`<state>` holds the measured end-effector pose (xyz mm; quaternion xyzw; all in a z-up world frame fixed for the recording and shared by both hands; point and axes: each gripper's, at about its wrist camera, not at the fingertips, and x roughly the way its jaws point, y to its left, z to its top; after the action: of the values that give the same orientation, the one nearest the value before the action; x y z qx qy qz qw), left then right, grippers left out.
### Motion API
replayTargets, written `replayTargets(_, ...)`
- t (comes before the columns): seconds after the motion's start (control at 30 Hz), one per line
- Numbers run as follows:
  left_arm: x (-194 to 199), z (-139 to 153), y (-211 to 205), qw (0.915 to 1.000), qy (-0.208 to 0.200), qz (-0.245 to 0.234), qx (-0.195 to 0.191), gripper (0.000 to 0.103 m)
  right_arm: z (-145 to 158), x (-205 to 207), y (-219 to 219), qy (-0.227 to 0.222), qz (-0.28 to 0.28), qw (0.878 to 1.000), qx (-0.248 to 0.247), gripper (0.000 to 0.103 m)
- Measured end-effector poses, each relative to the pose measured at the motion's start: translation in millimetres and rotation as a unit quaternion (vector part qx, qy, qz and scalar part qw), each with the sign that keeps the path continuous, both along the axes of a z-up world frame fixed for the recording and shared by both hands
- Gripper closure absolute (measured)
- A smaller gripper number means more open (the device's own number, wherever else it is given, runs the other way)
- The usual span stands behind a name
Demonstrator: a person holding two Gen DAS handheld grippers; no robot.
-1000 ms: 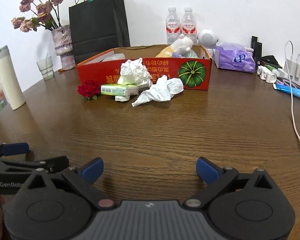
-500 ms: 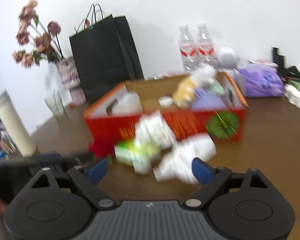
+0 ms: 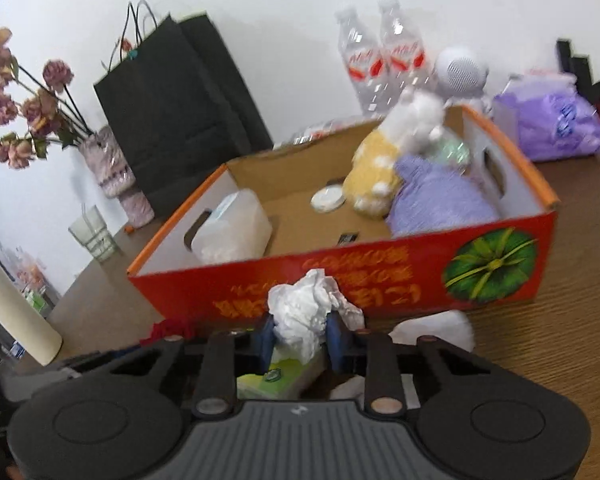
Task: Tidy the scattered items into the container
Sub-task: 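Grasp the crumpled white tissue with the right tool while the left tool grasps the red rose, then lift the tissue and rose and carry both over the box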
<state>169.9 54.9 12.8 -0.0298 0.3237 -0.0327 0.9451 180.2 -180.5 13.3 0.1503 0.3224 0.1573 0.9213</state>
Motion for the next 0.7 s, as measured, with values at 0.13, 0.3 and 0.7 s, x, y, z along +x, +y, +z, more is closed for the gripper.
replayTargets(0.13, -8, 6, 2, 0.9997, -0.018, 0.013, -0.002, 0.065, 5, -16, -8, -0.026, -0.003, 1.0, 0.003, 0.078)
replayTargets(0.3, -39, 23, 6, 0.9979, -0.056, 0.026, -0.019, 0.066, 13, -48, -2, -0.059, -0.006, 0.996, -0.064, 0.078)
replayTargets(0.7, -192, 27, -36, 0.9963, -0.084, 0.019, 0.005, 0.065, 24, -187, 0, -0.133, 0.01, 0.975, -0.179, 0.077)
